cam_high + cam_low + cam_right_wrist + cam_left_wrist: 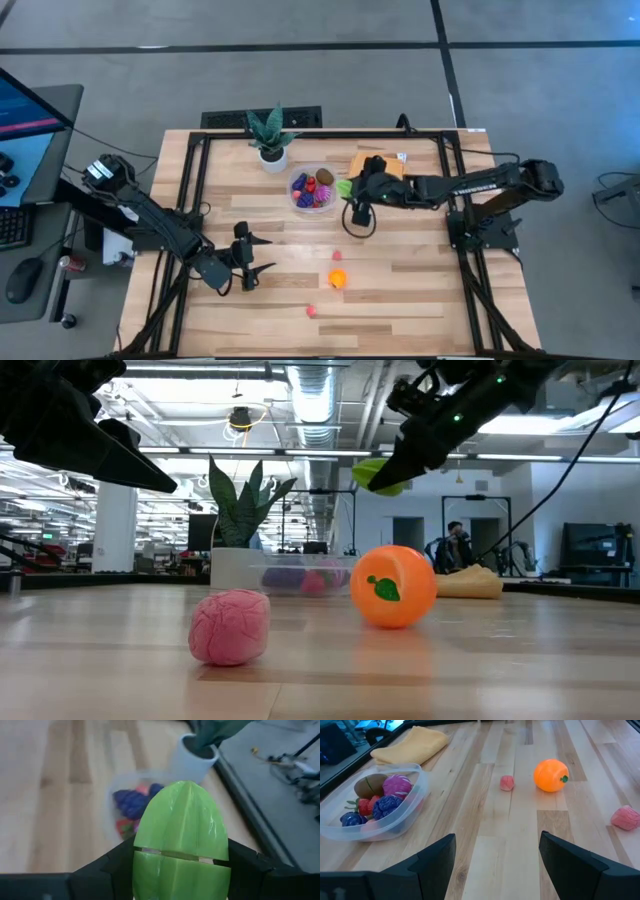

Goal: Pick and placing Produce into tupperware
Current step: Put the green starfruit into the transparent bin, then put the top pink peach into the transparent bin

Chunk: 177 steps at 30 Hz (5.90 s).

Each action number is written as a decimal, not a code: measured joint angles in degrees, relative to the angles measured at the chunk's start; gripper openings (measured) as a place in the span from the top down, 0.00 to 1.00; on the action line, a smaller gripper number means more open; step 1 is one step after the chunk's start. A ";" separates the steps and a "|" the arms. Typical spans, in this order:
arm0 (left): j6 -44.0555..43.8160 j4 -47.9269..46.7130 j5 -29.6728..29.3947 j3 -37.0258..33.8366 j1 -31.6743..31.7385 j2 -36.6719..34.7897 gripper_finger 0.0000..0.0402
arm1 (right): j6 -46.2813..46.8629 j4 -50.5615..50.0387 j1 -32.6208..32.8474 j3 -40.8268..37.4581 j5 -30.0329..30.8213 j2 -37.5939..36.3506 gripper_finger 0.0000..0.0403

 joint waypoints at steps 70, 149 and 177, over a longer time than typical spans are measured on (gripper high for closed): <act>-1.68 -1.07 -0.25 0.01 0.00 0.00 0.31 | 3.74 13.34 -20.30 19.32 -32.44 28.20 0.37; -1.85 -1.16 -0.22 0.01 -0.02 0.00 0.31 | 5.73 13.91 -18.09 19.28 -33.48 31.85 0.36; -1.86 -1.58 -0.22 0.01 -0.01 0.00 0.31 | 3.67 6.91 -14.90 19.26 -34.38 29.51 0.12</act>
